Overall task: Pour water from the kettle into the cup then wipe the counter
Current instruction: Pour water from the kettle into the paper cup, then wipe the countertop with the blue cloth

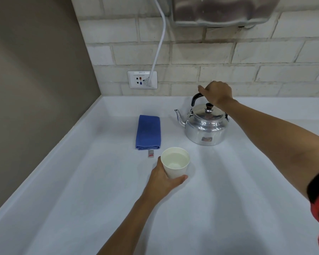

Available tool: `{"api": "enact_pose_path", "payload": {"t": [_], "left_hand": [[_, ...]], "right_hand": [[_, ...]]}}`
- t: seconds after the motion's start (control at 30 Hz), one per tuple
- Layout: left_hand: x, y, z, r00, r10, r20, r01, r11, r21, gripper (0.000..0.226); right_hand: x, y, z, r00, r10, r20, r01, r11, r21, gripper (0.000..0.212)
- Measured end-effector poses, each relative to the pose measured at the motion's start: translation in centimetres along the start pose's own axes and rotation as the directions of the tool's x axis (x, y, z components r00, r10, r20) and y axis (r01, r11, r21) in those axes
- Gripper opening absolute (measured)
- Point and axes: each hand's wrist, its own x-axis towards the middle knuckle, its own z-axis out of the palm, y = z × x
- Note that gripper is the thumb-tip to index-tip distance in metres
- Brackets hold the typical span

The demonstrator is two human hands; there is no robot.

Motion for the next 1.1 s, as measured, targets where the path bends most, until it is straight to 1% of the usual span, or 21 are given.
{"api": "enact_pose_path", "payload": {"t": [0.03,0.1,0.13,0.17,0.2,0.27,0.3,0.33,0.4,0.43,0.5,0.53,0.6,0.67,0.7,0.77,0.83,0.9,1.0,1.1], "left_hand": [[0.0,0.0,0.0,1.0,0.0,0.002,0.0,1.0,-0.002,0.085],[-0.1,0.3,-0.1,1.0,-0.009,0.024,0.01,1.0,-0.013,0.088],[-0.2,0.4,-0.4,0.999,-0.01,0.051,0.011,0.999,-0.03,0.09],[-0.4,0.5,-0.7,0.996,-0.001,0.09,0.006,0.998,-0.054,0.093],[-0.7,0.4,-1.3,0.991,0.013,0.135,-0.003,0.997,-0.074,0.098],[-1.7,-0.1,-2.9,0.979,0.023,0.202,-0.012,0.998,-0.057,0.109],[-2.4,-0.6,-3.9,0.979,0.021,0.203,-0.017,1.0,-0.02,0.109],[-3.1,-1.1,-5.1,0.984,0.02,0.175,-0.023,1.0,0.017,0.105],[-3.7,-1.7,-7.5,0.998,0.017,0.063,-0.021,0.998,0.063,0.092],[-3.4,-1.8,-8.5,1.0,0.026,0.001,-0.026,0.997,0.078,0.085],[-1.4,-1.5,-9.7,0.993,0.08,-0.092,-0.068,0.989,0.129,0.074],[0.0,-1.2,-10.1,0.987,0.113,-0.118,-0.093,0.982,0.168,0.069],[3.3,-0.5,-10.2,0.978,0.162,-0.134,-0.125,0.961,0.248,0.061],[6.9,-0.4,-9.8,0.977,0.184,-0.108,-0.135,0.924,0.357,0.056],[8.6,-0.5,-9.4,0.981,0.175,-0.081,-0.123,0.89,0.439,0.055],[11.7,-0.9,-8.5,0.993,0.115,-0.027,-0.075,0.792,0.606,0.055],[14.1,-1.6,-7.3,0.999,0.037,0.005,-0.029,0.699,0.714,0.055],[15.8,-2.3,-6.5,1.0,-0.016,0.004,0.007,0.65,0.76,0.056],[17.8,-3.1,-6.0,0.999,-0.052,-0.014,0.043,0.623,0.781,0.055],[19.0,-3.8,-5.1,0.997,-0.074,0.01,0.037,0.601,0.798,0.055]], "right_hand": [[-0.4,-0.1,-0.1,1.0,-0.019,-0.013,0.019,1.0,-0.015,0.055],[-1.6,-0.2,-0.1,0.99,-0.104,-0.1,0.099,0.994,-0.053,0.041],[-2.5,-0.2,-0.1,0.972,-0.169,-0.161,0.158,0.984,-0.078,0.035],[-3.7,-0.3,-0.2,0.948,-0.233,-0.216,0.217,0.972,-0.094,0.033],[-5.2,-0.2,-0.1,0.923,-0.279,-0.264,0.269,0.96,-0.074,0.034],[-8.9,0.3,0.1,0.903,-0.299,-0.308,0.32,0.947,0.019,0.035],[-11.1,0.9,0.6,0.916,-0.288,-0.28,0.316,0.947,0.058,0.036],[-13.4,1.6,1.3,0.938,-0.273,-0.215,0.297,0.951,0.085,0.037],[-17.8,2.6,3.2,0.976,-0.217,-0.007,0.217,0.969,0.115,0.042],[-19.6,2.9,4.1,0.98,-0.165,0.111,0.152,0.981,0.119,0.048],[-22.5,2.9,6.2,0.949,-0.051,0.311,0.03,0.997,0.072,0.06],[-23.5,2.7,7.1,0.932,-0.018,0.362,0.012,1.0,0.018,0.063],[-24.6,2.4,8.4,0.928,-0.009,0.372,0.035,0.997,-0.064,0.066],[-24.9,2.3,8.7,0.936,-0.006,0.352,0.033,0.997,-0.072,0.068],[-24.9,2.4,8.7,0.939,-0.006,0.345,0.032,0.997,-0.07,0.068],[-24.9,2.6,8.7,0.943,-0.008,0.333,0.035,0.997,-0.074,0.069],[-24.9,2.5,8.7,0.942,-0.005,0.335,0.035,0.996,-0.084,0.069],[-25.0,2.3,8.8,0.941,0.0,0.339,0.028,0.997,-0.078,0.069],[-24.8,2.3,8.8,0.942,-0.002,0.335,0.027,0.997,-0.071,0.069],[-24.9,2.3,8.9,0.944,0.005,0.329,0.015,0.998,-0.058,0.068]]}}
